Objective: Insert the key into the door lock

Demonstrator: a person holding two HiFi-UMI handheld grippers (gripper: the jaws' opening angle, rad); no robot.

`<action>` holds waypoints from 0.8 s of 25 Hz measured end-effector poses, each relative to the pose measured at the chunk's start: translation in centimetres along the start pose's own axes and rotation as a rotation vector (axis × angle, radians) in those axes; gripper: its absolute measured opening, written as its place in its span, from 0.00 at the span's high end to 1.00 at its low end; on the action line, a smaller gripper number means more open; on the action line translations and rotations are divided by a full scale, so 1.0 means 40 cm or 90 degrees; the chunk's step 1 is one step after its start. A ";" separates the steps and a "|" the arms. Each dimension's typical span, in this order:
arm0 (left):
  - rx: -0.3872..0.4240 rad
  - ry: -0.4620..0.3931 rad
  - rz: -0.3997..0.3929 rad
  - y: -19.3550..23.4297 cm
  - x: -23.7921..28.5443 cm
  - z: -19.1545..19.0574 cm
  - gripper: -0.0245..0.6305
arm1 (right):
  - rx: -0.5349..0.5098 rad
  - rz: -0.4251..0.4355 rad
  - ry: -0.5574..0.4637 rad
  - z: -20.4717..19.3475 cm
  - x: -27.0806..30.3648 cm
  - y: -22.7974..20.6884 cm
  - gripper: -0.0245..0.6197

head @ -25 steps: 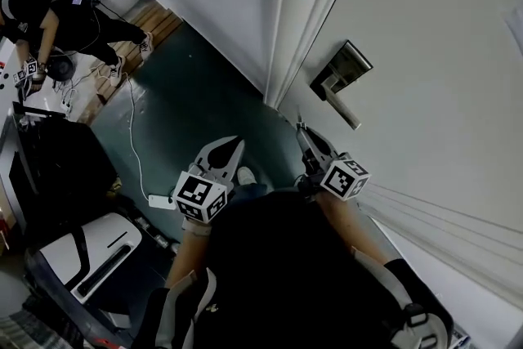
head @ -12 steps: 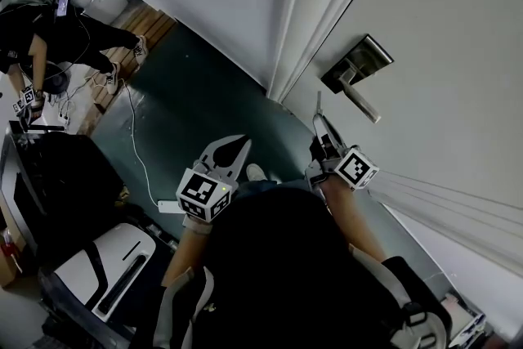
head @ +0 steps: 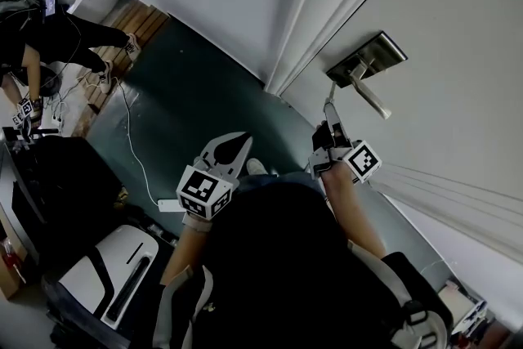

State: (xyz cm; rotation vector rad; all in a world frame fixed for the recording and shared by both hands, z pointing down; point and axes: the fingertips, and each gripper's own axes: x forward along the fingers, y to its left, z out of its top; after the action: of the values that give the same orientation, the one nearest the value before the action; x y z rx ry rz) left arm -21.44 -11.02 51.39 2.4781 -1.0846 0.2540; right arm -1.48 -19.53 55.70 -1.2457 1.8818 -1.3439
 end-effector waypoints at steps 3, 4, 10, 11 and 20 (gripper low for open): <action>-0.005 0.000 -0.005 0.015 0.007 -0.005 0.95 | 0.021 -0.019 -0.027 0.013 0.006 -0.029 0.91; -0.006 0.000 -0.007 0.018 0.007 -0.007 0.95 | 0.028 -0.024 -0.034 0.015 0.007 -0.035 0.91; -0.013 -0.003 -0.016 0.031 0.019 -0.010 0.95 | 0.065 -0.034 -0.069 0.037 0.013 -0.059 0.91; -0.014 -0.003 -0.017 0.032 0.024 -0.012 0.95 | 0.071 -0.034 -0.075 0.042 0.016 -0.063 0.91; -0.020 0.001 -0.022 0.038 0.046 -0.020 0.95 | 0.100 -0.035 -0.111 0.075 0.029 -0.080 0.91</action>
State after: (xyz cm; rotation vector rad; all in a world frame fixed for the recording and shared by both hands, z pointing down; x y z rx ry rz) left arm -21.28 -12.79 53.16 2.4657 -1.0356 0.2259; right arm 1.64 -22.22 57.61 -1.2970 1.6031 -1.3369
